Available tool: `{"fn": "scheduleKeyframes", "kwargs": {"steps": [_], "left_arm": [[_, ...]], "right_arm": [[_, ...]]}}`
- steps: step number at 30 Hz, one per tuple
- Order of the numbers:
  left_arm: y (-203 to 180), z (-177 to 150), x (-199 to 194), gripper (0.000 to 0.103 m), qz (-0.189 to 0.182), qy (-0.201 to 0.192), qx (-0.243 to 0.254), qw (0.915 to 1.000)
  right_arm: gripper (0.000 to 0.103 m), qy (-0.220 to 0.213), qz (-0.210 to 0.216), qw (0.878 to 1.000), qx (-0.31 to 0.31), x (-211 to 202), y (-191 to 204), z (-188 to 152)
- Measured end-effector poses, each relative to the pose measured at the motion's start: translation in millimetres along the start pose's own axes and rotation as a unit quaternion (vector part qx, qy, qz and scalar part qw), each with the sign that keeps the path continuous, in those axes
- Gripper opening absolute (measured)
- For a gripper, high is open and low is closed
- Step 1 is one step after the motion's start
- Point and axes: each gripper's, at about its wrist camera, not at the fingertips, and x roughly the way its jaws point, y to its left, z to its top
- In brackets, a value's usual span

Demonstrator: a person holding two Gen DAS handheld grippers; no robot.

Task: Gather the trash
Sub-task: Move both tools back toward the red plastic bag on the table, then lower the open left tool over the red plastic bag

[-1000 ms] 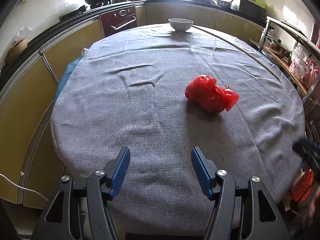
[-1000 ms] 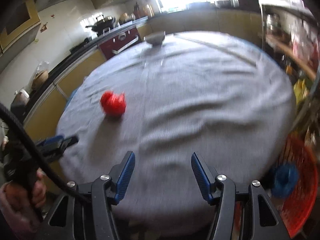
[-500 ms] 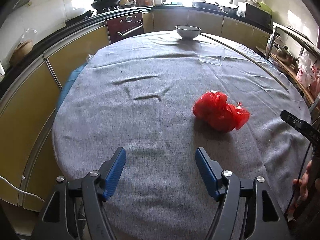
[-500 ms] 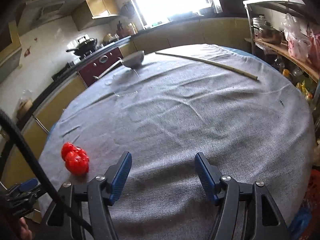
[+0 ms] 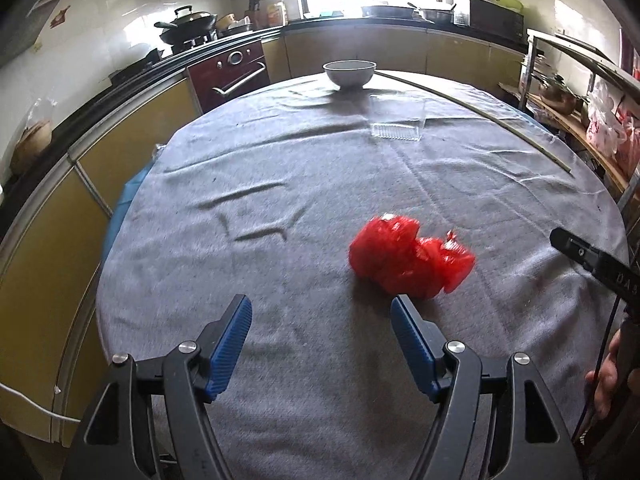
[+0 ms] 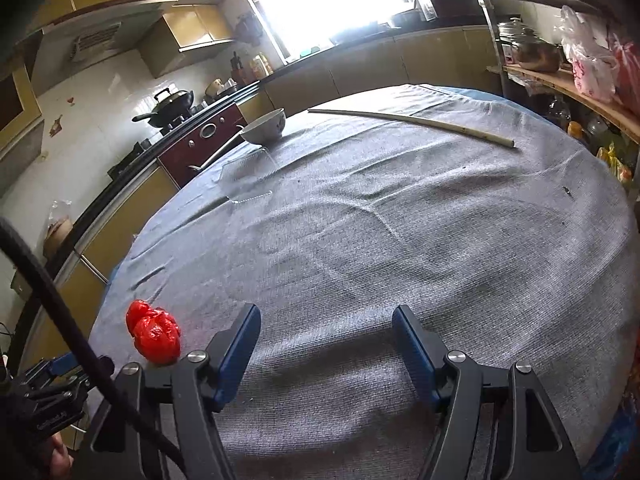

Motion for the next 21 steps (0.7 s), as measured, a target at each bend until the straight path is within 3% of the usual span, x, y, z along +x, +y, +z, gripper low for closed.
{"fn": "scheduleKeyframes", "kwargs": {"steps": [9,21], "left_arm": [[-10.8,14.4,6.8,0.073,-0.03,0.012,-0.001,0.9995],[-26.2,27.3,4.7,0.073,-0.018,0.003,0.018,0.9997]], "right_arm": [[0.072,-0.005,0.007,1.0,-0.008,-0.5,2.3,-2.5],[0.072,0.0,0.006,1.0,-0.009,2.2,1.0,-1.0]]}}
